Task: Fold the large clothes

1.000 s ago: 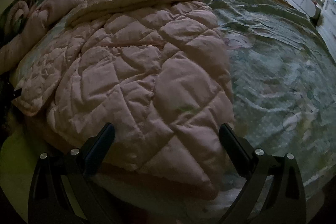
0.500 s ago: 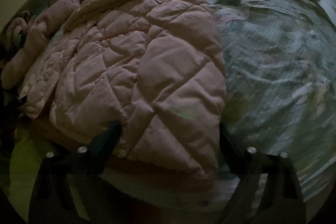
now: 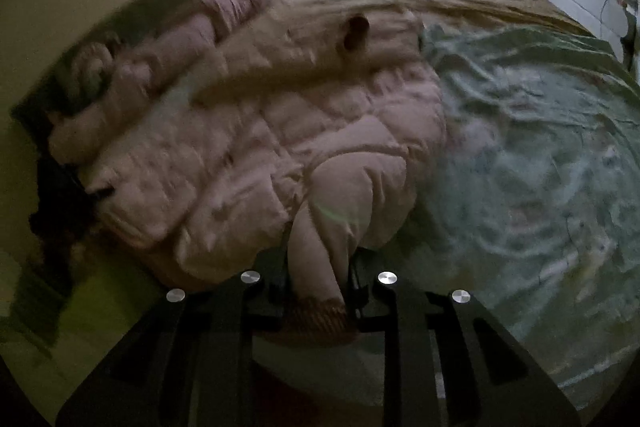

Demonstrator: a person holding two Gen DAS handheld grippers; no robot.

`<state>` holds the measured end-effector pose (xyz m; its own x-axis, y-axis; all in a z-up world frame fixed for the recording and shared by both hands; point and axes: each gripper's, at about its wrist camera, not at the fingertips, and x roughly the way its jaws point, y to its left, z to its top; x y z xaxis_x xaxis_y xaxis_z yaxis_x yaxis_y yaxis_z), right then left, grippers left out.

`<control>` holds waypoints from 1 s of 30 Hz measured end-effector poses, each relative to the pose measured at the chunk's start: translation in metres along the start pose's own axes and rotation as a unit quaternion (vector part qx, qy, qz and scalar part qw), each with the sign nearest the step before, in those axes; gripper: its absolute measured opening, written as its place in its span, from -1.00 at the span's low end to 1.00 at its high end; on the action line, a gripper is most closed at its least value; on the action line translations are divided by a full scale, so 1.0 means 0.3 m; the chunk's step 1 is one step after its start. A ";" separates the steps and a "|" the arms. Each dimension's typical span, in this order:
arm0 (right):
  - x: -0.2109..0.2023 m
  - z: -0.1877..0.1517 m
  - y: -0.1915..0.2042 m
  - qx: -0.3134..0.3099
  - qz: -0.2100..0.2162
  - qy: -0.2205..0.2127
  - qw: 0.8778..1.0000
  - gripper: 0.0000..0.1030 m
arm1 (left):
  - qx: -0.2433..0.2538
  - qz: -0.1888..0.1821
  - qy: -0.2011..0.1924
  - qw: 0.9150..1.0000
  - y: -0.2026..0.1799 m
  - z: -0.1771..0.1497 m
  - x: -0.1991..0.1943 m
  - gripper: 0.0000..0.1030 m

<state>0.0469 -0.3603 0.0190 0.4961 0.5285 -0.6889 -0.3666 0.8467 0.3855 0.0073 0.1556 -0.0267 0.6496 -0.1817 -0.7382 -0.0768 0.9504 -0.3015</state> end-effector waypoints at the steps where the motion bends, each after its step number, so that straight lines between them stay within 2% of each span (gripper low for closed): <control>1: -0.005 0.011 0.004 0.000 0.004 -0.005 1.000 -0.59 | 0.003 -0.001 -0.005 1.000 -0.009 0.011 -0.010 -0.78; 4: 0.011 0.014 0.007 -0.001 0.010 0.003 1.000 -0.51 | 0.011 -0.007 -0.023 1.000 -0.037 0.050 -0.040 -0.79; 8: 0.054 -0.035 -0.012 0.010 0.010 0.031 0.999 -0.13 | 0.015 -0.010 -0.035 0.999 -0.063 0.073 -0.058 -0.79; 9: 0.069 -0.051 -0.019 0.011 0.005 0.038 0.999 -0.12 | 0.017 -0.010 -0.036 0.999 -0.069 0.078 -0.060 -0.79; 11: 0.087 -0.078 -0.022 0.012 -0.004 0.051 0.999 0.11 | 0.020 -0.009 -0.039 0.999 -0.079 0.082 -0.061 -0.79; 13: 0.100 -0.102 -0.030 0.016 -0.012 0.060 0.998 0.14 | 0.021 -0.009 -0.041 0.999 -0.083 0.084 -0.063 -0.79; 15: 0.118 -0.126 -0.034 0.011 -0.021 0.077 0.997 0.36 | 0.020 -0.010 -0.045 0.999 -0.086 0.093 -0.065 -0.79; 17: 0.143 -0.150 -0.044 0.010 -0.034 0.097 0.995 0.43 | 0.020 -0.011 -0.048 0.999 -0.088 0.104 -0.069 -0.79; 18: 0.156 -0.159 -0.053 0.010 -0.043 0.104 0.994 0.40 | 0.021 -0.010 -0.049 0.999 -0.090 0.106 -0.071 -0.79; 19: 0.161 -0.164 -0.061 0.012 -0.049 0.103 0.993 0.15 | 0.022 -0.009 -0.049 0.999 -0.091 0.110 -0.074 -0.79; 20: 0.159 -0.166 -0.066 0.013 -0.054 0.098 0.994 -0.19 | 0.023 -0.008 -0.050 0.998 -0.093 0.113 -0.074 -0.79; 21: 0.147 -0.165 -0.070 0.012 -0.043 0.093 0.995 -0.30 | 0.025 -0.006 -0.052 0.998 -0.095 0.115 -0.075 -0.79; 22: 0.132 -0.159 -0.071 0.011 -0.033 0.086 0.996 -0.51 | 0.025 -0.005 -0.053 0.998 -0.096 0.116 -0.077 -0.79; 24: 0.076 -0.130 -0.061 0.004 -0.013 0.058 0.998 -0.61 | 0.025 -0.005 -0.055 0.998 -0.097 0.122 -0.080 -0.79; 30: -0.054 -0.015 -0.058 0.013 0.028 -0.040 0.999 -0.67 | 0.031 0.000 -0.068 0.997 -0.105 0.156 -0.092 -0.79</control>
<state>0.0418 -0.3840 0.0207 0.5368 0.5778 -0.6148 -0.3763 0.8162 0.4385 0.0271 0.1425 0.0314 0.7468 -0.1501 -0.6479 -0.0328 0.9647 -0.2613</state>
